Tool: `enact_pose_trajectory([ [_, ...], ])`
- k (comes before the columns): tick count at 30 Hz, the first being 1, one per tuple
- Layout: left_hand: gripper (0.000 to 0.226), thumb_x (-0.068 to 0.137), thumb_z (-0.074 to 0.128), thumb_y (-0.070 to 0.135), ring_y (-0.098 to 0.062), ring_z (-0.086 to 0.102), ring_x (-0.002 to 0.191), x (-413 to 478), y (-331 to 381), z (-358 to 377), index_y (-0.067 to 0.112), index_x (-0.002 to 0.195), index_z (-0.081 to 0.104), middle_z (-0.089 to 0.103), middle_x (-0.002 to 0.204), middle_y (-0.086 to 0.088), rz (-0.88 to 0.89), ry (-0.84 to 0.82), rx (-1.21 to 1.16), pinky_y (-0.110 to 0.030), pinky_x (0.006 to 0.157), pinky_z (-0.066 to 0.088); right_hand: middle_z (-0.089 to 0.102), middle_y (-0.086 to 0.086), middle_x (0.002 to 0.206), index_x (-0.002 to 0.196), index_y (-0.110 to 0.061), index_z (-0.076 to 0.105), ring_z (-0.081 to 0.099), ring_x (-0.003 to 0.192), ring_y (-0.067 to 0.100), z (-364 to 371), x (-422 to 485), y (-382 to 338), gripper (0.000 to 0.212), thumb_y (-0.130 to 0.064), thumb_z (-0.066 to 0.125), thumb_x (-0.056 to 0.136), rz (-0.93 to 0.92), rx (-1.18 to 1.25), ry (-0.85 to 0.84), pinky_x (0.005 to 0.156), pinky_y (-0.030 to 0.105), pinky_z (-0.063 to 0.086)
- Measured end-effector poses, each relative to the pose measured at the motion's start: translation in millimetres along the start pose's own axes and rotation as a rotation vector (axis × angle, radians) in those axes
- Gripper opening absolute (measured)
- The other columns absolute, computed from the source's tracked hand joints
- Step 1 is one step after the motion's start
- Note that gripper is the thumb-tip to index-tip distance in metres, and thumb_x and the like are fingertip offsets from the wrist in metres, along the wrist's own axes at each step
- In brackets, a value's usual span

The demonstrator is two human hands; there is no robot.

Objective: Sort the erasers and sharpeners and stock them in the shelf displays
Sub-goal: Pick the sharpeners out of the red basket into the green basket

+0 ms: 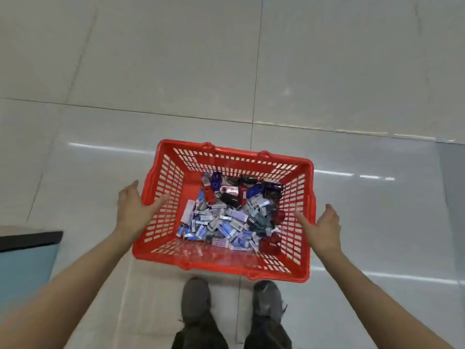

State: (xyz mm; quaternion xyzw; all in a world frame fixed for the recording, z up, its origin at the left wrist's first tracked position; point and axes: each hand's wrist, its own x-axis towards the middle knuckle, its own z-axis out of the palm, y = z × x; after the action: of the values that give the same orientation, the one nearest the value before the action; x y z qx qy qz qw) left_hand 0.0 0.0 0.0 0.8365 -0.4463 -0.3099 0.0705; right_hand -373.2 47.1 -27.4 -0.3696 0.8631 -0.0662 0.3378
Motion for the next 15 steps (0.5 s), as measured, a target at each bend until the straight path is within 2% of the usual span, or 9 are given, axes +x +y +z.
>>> enact_pose_trajectory([
  [2,0.103,0.066,0.069,0.064,-0.038,0.045,0.127,20,-15,16,0.014,0.145,0.027,0.039,0.145,-0.017,-0.129,-0.034,-0.057,-0.057,0.100,0.040,0.048,0.009,0.137,0.138,-0.021,0.026,0.057,0.114,0.035,22,16,9,0.104,-0.087,0.048,0.060,0.050,0.106,-0.003,0.092,0.058,0.047],
  [4,0.096,0.063,0.066,0.068,-0.035,0.061,0.106,35,-25,29,0.015,0.137,0.037,0.055,0.131,-0.014,-0.177,-0.121,-0.166,-0.053,0.090,0.050,0.058,0.006,0.126,0.129,-0.022,0.034,0.065,0.101,0.032,41,29,17,0.084,-0.079,0.051,0.069,0.075,0.160,-0.025,0.087,0.055,0.052],
  [6,0.079,0.067,0.066,0.063,-0.030,0.067,0.090,42,-36,40,0.015,0.127,0.046,0.064,0.117,-0.011,-0.184,-0.137,-0.258,-0.048,0.084,0.054,0.061,0.009,0.119,0.123,-0.017,0.040,0.066,0.095,0.033,53,34,21,0.067,-0.065,0.055,0.080,0.093,0.158,0.056,0.085,0.050,0.053],
  [9,0.065,0.077,0.066,0.055,-0.029,0.067,0.085,48,-39,51,0.013,0.124,0.050,0.066,0.113,-0.011,-0.181,-0.067,-0.332,-0.047,0.082,0.054,0.064,0.011,0.114,0.119,-0.012,0.047,0.067,0.089,0.032,59,38,24,0.057,-0.057,0.055,0.085,0.084,0.126,0.147,0.081,0.046,0.054],
  [15,0.055,0.086,0.060,0.047,-0.031,0.066,0.082,21,-25,16,0.006,0.122,0.052,0.066,0.110,-0.015,-0.180,-0.009,-0.340,-0.048,0.082,0.053,0.067,0.005,0.104,0.114,-0.014,0.052,0.066,0.073,0.021,15,16,21,0.044,-0.050,0.051,0.089,-0.015,0.205,0.066,0.075,0.038,0.055],
])
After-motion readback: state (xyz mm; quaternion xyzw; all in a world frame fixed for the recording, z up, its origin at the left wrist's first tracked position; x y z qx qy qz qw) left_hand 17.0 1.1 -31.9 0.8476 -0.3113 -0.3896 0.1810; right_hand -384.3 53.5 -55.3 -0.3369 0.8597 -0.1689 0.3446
